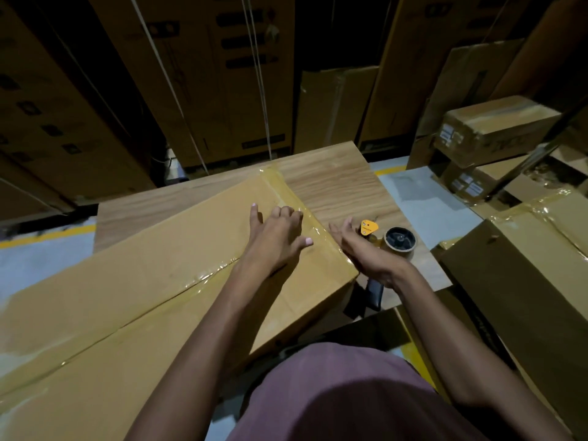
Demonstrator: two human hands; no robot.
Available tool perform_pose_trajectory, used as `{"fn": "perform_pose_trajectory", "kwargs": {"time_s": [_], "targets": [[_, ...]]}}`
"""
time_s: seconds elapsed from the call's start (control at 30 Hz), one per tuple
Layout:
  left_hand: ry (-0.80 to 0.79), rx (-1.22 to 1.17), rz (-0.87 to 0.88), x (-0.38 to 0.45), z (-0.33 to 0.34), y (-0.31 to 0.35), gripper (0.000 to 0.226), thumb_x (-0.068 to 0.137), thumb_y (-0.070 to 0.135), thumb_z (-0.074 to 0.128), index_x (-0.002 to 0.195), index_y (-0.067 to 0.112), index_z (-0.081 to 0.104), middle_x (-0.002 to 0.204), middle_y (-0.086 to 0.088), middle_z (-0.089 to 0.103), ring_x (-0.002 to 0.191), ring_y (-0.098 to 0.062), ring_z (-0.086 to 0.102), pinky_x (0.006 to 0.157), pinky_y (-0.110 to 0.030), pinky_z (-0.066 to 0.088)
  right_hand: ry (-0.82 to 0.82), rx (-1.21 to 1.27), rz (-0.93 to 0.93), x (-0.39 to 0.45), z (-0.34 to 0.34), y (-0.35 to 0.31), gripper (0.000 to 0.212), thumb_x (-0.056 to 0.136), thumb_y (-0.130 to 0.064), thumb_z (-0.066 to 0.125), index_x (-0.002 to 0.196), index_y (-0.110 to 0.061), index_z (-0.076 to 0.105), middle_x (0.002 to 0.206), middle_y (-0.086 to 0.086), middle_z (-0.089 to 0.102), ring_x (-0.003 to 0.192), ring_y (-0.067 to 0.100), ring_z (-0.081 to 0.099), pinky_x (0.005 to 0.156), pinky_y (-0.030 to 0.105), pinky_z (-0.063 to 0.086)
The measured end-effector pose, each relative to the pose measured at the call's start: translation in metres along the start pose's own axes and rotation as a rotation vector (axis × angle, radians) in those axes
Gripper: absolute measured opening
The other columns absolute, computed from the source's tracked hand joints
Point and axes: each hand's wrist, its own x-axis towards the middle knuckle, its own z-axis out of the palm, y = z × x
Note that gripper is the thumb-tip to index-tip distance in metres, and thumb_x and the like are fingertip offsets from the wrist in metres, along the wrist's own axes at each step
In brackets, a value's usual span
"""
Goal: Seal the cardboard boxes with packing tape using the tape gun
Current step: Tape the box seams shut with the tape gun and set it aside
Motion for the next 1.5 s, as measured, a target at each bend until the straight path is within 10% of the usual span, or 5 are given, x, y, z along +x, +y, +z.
{"fn": "perform_pose_trajectory", "kwargs": {"time_s": [0.17, 0.33, 0.57, 1.5], "targets": [[-0.046, -0.006, -0.093, 0.017, -0.006, -0.012, 0.107, 0.075, 0.075, 0.069, 0.155, 0.018, 0.026, 0.162, -0.010, 0.025, 0.153, -0.032, 0.009, 0.118, -0.065, -0.006, -0.024, -0.089, 0.046, 0.036, 0.005, -0.019, 0.082, 0.091, -0.086, 0.009, 0.156, -0.041, 0.032, 0.149, -0.012, 0.044, 0.139, 0.012, 0.042, 0.108, 0.026, 0.045], [-0.229, -0.023, -0.182, 0.043, -0.018, -0.024, 0.148, 0.054, 0.085, 0.075, 0.161, 0.016, 0.000, 0.168, -0.006, -0.005, 0.154, -0.034, -0.013, 0.115, -0.070, -0.015, 0.032, -0.184, 0.134, 0.094, 0.012, -0.034, 0.115, 0.074, -0.091, 0.033, 0.164, -0.034, -0.008, 0.172, -0.005, -0.019, 0.160, 0.021, -0.006, 0.128, 0.052, 0.014], [-0.315, -0.076, -0.226, 0.048, -0.015, -0.028, 0.155, 0.054, 0.082, 0.077, 0.160, 0.020, -0.018, 0.165, -0.001, -0.032, 0.149, -0.033, -0.033, 0.118, -0.066, -0.015, 0.158, -0.400, -0.031, 0.114, 0.023, -0.068, 0.061, 0.109, -0.040, 0.019, 0.166, -0.027, 0.000, 0.170, 0.006, -0.024, 0.158, 0.029, -0.018, 0.125, 0.056, -0.003], [-0.295, -0.141, -0.246, 0.044, -0.015, -0.029, 0.152, 0.057, 0.078, 0.080, 0.160, 0.024, -0.019, 0.163, 0.007, -0.032, 0.148, -0.028, -0.035, 0.119, -0.057, -0.020, 0.261, -0.290, -0.316, 0.136, 0.028, -0.082, 0.043, 0.106, -0.027, 0.044, 0.149, -0.031, 0.046, 0.173, 0.006, -0.009, 0.158, 0.030, 0.001, 0.124, 0.058, 0.017]]}}
